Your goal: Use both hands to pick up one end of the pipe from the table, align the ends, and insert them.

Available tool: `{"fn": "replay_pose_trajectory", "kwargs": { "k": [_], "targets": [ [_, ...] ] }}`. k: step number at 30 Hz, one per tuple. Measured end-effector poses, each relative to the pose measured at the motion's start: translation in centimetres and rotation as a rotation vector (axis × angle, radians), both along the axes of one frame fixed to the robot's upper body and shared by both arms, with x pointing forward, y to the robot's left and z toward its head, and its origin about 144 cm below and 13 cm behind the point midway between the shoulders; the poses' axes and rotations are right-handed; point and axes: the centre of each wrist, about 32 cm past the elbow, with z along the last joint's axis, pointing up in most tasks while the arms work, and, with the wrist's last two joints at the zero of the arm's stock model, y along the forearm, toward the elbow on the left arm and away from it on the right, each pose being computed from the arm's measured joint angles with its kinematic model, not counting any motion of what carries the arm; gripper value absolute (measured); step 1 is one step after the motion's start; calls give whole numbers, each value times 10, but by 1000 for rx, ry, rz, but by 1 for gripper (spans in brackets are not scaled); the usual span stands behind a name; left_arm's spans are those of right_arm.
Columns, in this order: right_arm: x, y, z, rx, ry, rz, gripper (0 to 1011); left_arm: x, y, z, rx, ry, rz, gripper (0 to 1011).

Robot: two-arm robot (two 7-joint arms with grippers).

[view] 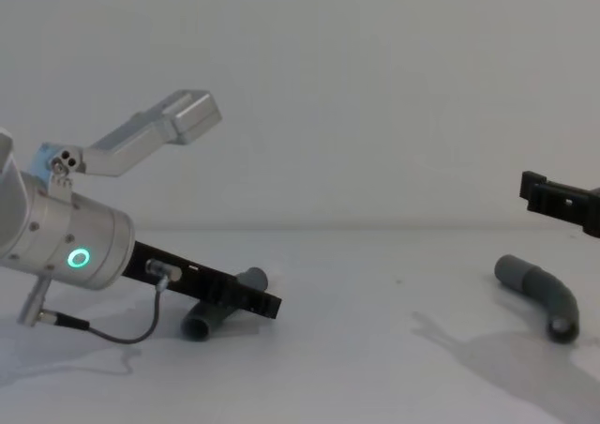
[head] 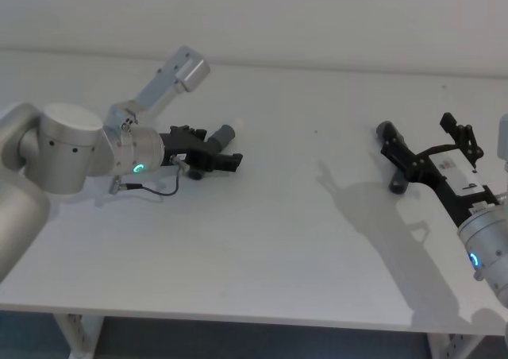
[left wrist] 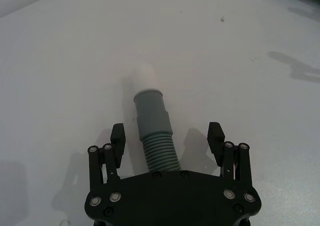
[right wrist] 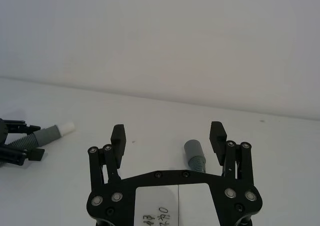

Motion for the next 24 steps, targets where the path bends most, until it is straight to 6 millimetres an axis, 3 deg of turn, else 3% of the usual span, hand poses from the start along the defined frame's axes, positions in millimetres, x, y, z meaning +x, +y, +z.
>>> {"fn": "replay_pose_trajectory", "kwargs": {
  "k": [14,20,24],
  "targets": [
    [0,0,0,0,0,0,1001,7,-2,0,-2,18,-10,981],
    [0,0,0,0,0,0,1002,8,-2,0,-2,20,-11,861],
    [0,0,0,0,0,0,1001,8,-2,0,-3,21,-13,726]
  ]
}}
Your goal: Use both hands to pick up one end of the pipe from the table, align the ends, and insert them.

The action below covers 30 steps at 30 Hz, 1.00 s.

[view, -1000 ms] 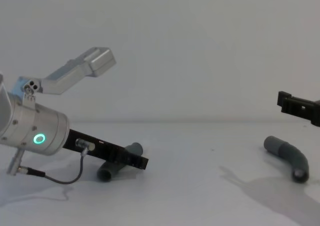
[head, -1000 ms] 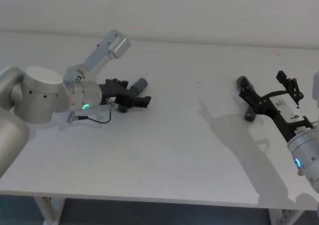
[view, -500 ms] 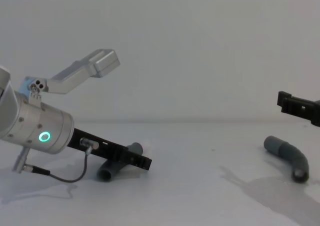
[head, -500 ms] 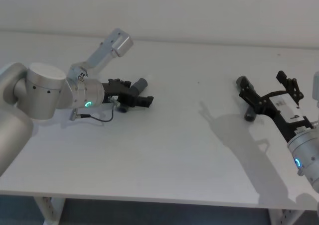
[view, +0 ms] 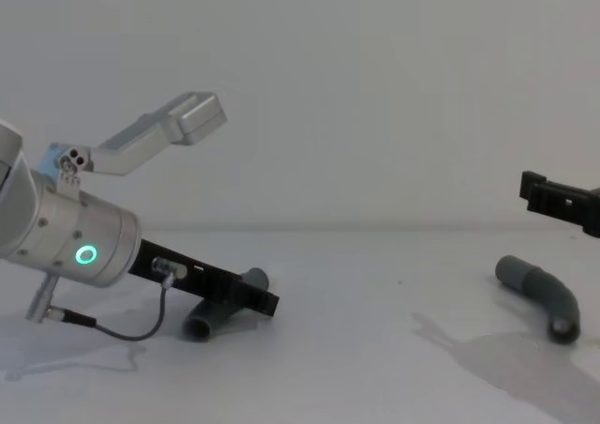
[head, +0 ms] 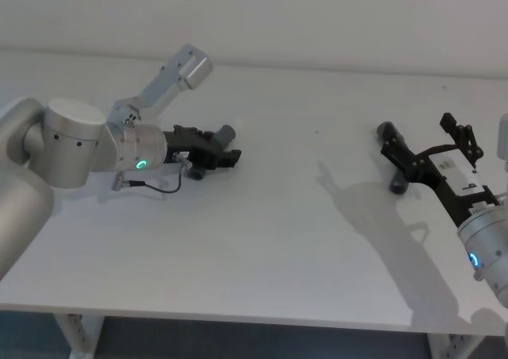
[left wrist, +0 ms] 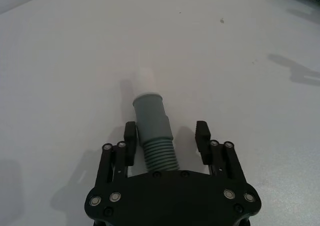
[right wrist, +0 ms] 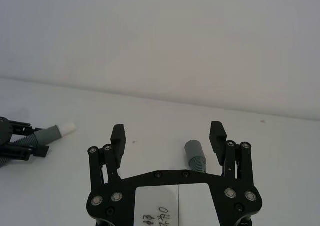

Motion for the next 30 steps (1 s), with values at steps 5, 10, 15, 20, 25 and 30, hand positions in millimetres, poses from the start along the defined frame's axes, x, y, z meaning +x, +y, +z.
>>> {"fn": "replay_pose_trajectory", "kwargs": {
  "k": [5,10,15,20,25,30],
  "targets": [
    [0,0,0,0,0,0,1001,0,0,0,0,1,-1,594],
    [0,0,0,0,0,0,1001,1,0,0,-1,3,-2,426],
    [2,-1,1,-13,4,1,1002,1,-1,0,-1,4,-3,358],
    [6,-3,4,-46,21,6,1002,1,-1,0,-1,5,-4,358],
    [13,-6,10,-97,66,13,1001,1,-1,0,-1,5,-4,358],
    [20,-8,15,-137,116,16,1001,1,-1,0,-1,5,-4,358]
  ]
}}
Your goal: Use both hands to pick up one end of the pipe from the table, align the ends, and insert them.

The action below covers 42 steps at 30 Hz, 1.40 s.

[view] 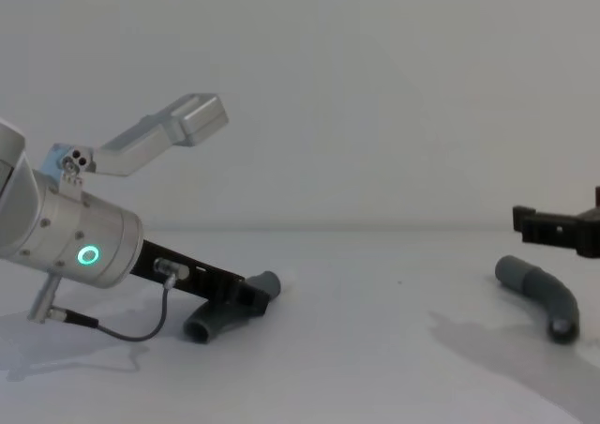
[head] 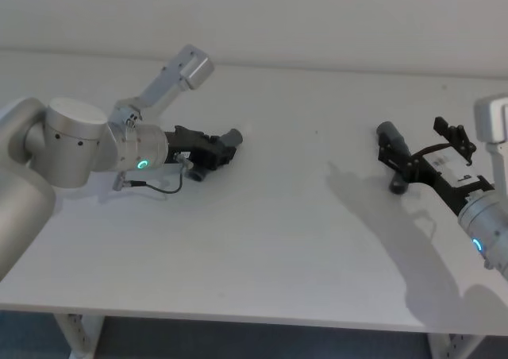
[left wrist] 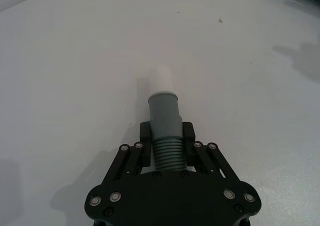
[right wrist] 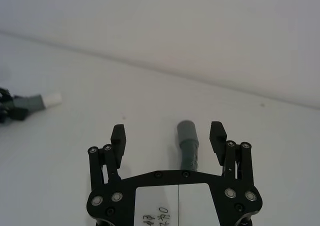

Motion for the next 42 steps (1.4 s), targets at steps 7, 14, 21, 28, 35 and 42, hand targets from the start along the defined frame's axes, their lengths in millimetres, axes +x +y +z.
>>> {"fn": "replay_pose_trajectory", "kwargs": {
  "k": [7,14,21,28,35,42],
  "targets": [
    [13,-3,8,-53,96,-8,1001,0,0,0,0,0,0,358],
    [26,-4,15,-83,198,-29,1001,0,0,0,0,0,0,358],
    [42,-4,21,-90,301,-52,1001,0,0,0,0,0,0,358],
    [56,-2,25,-86,368,-70,1001,0,0,0,0,0,0,358],
    [67,1,28,-75,411,-88,1002,0,0,0,0,0,0,358],
    [76,3,28,-69,441,-104,1001,0,0,0,0,0,0,358]
  ]
}}
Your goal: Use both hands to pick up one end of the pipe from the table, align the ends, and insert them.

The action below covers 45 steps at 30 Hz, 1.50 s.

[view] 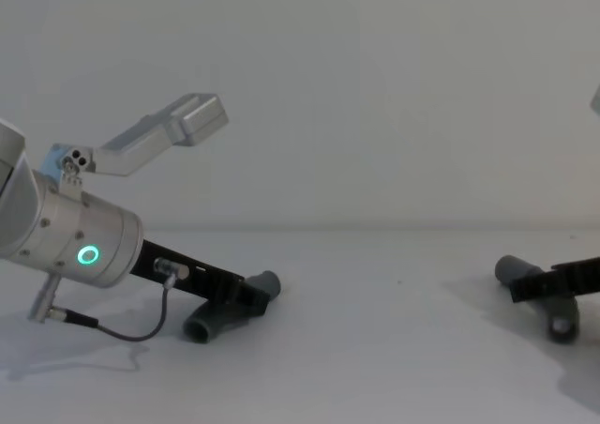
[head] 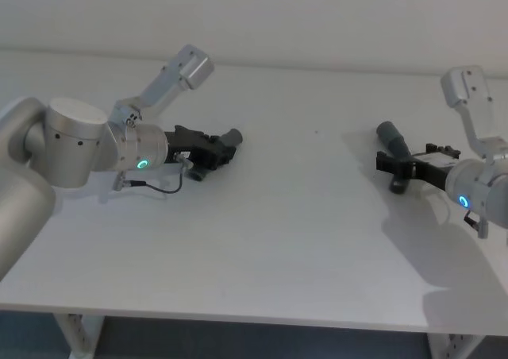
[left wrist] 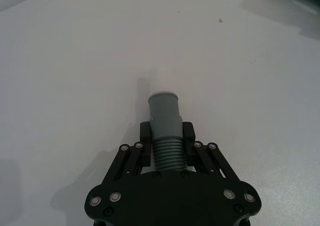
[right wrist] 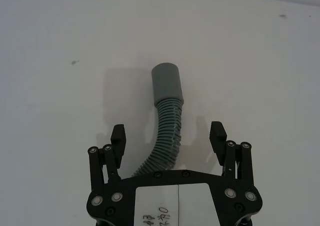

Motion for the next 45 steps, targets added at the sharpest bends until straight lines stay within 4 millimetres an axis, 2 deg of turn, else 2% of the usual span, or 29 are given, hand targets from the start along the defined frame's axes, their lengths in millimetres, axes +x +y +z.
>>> {"fn": "replay_pose_trajectory", "kwargs": {
  "k": [9,12,23,25,26,34,36,45],
  "targets": [
    [7,1,-3,-5,18,-13,1002,0,0,0,0,0,0,358],
    [7,1,-5,-7,21,-15,971,0,0,0,0,0,0,358],
    [10,0,-7,-6,25,-17,683,0,0,0,0,0,0,358],
    [10,0,-7,-6,25,-17,617,0,0,0,0,0,0,358],
    [10,0,-7,-6,25,-17,553,0,0,0,0,0,0,358],
    [10,0,-8,-7,26,-17,315,0,0,0,0,0,0,358],
    [10,0,-8,-7,25,-17,274,0,0,0,0,0,0,358],
    [10,0,-7,-2,12,-14,270,1,-1,1,12,-5,-6,358]
  ]
}}
